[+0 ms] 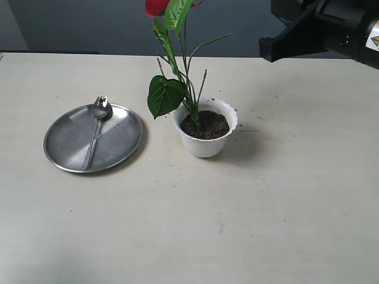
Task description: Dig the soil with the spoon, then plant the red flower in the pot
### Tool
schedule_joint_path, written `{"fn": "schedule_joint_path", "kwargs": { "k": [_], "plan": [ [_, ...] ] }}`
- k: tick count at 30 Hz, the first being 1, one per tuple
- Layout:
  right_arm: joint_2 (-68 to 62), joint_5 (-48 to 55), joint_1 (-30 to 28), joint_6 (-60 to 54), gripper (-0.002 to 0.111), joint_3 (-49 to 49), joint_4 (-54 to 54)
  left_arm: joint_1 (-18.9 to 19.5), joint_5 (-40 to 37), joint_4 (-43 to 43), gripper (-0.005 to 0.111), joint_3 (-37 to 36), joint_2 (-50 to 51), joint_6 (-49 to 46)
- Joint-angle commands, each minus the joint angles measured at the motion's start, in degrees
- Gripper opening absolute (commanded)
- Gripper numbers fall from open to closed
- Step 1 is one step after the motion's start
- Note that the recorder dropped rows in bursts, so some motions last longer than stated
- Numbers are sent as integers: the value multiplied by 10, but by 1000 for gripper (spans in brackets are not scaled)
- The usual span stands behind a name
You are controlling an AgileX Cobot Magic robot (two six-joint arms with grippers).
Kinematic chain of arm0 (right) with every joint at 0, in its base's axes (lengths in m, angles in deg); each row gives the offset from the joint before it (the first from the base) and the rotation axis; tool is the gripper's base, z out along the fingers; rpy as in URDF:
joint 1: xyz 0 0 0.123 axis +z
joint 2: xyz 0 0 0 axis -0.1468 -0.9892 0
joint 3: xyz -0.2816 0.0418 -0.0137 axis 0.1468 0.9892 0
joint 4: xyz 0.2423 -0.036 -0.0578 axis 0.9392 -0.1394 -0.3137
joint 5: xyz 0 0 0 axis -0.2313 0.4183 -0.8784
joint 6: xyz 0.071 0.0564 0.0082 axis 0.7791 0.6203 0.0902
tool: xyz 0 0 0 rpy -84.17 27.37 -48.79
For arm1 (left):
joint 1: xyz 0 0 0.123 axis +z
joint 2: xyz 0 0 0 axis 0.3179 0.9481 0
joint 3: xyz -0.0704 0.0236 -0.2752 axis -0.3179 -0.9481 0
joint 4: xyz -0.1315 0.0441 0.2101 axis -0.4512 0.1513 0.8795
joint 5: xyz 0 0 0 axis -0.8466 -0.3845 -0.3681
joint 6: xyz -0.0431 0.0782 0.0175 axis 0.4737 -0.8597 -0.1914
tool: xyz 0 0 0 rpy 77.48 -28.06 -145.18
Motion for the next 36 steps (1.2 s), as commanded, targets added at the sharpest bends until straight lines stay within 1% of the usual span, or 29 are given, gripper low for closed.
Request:
{"fn": "schedule_joint_path", "kwargs": {
  "k": [1, 3, 7, 11, 15, 20, 26, 30, 36],
  "plan": [
    [24, 14, -1, -2, 0, 2, 11, -1, 7, 0, 0, -2, -3, 1],
    [33, 15, -1, -2, 0, 2, 32, -1, 7, 0, 0, -2, -3, 1],
    [42, 15, -9, -17, 0, 2, 40, -1, 7, 0, 0, -2, -3, 1],
    [45, 18, -53, -17, 0, 2, 75, -1, 7, 0, 0, -2, -3, 1],
    [59, 47, -96, -17, 0, 2, 93, -1, 7, 0, 0, -2, -3, 1],
    [102, 90, -147, -17, 0, 2, 53, -1, 7, 0, 0, -2, -3, 1],
    [164, 150, -202, -19, 0, 2, 37, -1, 7, 0, 0, -2, -3, 1],
    [204, 176, -214, -20, 0, 2, 34, -1, 7, 0, 0, -2, -3, 1],
    [258, 267, -214, -20, 0, 2, 16, -1, 7, 0, 0, -2, -3, 1]
  ]
}}
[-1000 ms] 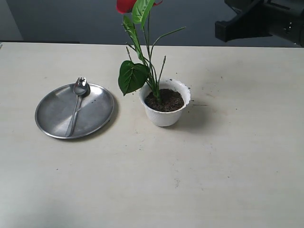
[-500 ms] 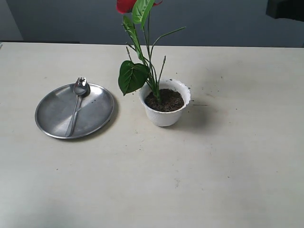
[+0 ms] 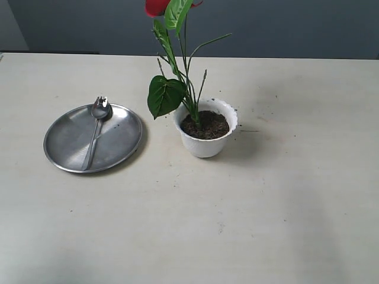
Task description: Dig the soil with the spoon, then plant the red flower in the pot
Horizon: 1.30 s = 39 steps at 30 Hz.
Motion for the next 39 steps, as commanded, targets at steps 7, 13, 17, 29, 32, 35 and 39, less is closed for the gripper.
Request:
{"fn": "schedule_joint_path", "kwargs": {
  "k": [7, 13, 17, 29, 32, 35, 39],
  "plan": [
    [64, 62, -4, -1, 0, 2, 2, -1, 7, 0, 0, -2, -3, 1],
    [73, 110, -4, -1, 0, 2, -33, -1, 7, 0, 0, -2, -3, 1],
    [73, 143, -4, 0, 0, 2, -42, -1, 7, 0, 0, -2, -3, 1],
    [144, 160, -50, 1, 0, 6, -26, -1, 7, 0, 0, -2, -3, 1],
    [182, 155, -80, 1, 0, 26, -14, -1, 7, 0, 0, -2, -3, 1],
    [232, 134, -102, 1, 0, 67, 5, -1, 7, 0, 0, -2, -3, 1],
    [310, 109, -130, -1, 0, 127, 27, -1, 7, 0, 0, -2, -3, 1]
  ]
}}
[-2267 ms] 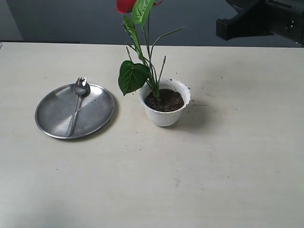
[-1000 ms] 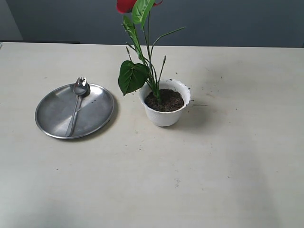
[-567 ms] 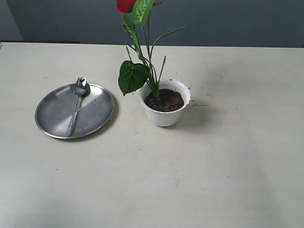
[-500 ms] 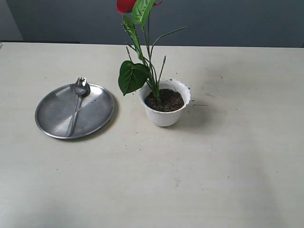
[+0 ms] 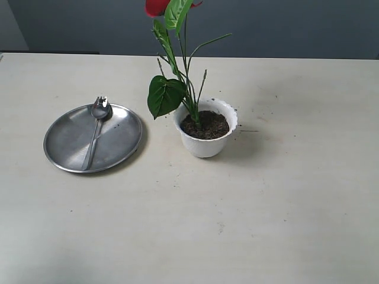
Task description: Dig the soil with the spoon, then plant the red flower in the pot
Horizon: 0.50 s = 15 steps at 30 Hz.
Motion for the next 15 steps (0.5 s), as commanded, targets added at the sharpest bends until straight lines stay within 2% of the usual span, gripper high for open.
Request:
{"fn": "schedule_joint_path", "kwargs": {
  "k": [1, 7, 15],
  "plan": [
    [78, -34, -29, -2, 0, 57, 23, -1, 7, 0, 0, -2, -3, 1],
    [113, -50, -28, -2, 0, 97, 43, -1, 7, 0, 0, -2, -3, 1],
    [113, -119, -28, -2, 0, 137, 53, -1, 7, 0, 0, -2, -3, 1]
  ]
}}
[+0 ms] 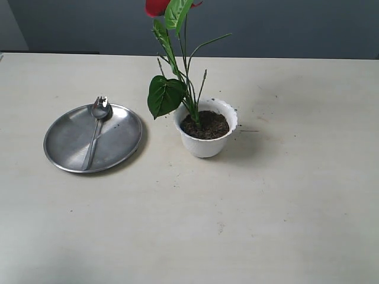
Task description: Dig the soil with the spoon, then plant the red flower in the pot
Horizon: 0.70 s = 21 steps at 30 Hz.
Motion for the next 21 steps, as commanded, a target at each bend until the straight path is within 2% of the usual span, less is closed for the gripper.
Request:
{"fn": "schedule_joint_path", "kwargs": {
  "k": [1, 4, 11, 21],
  "plan": [
    [3, -58, -3, -6, 0, 34, 22, -1, 7, 0, 0, -2, -3, 1],
    [3, -105, -3, -83, 0, 97, 96, -1, 7, 0, 0, -2, -3, 1],
    [3, -140, -3, -90, 0, 204, 101, -1, 7, 0, 0, -2, -3, 1],
    [81, -95, -3, -90, 0, 244, 121, -1, 7, 0, 0, -2, -3, 1]
  ]
}}
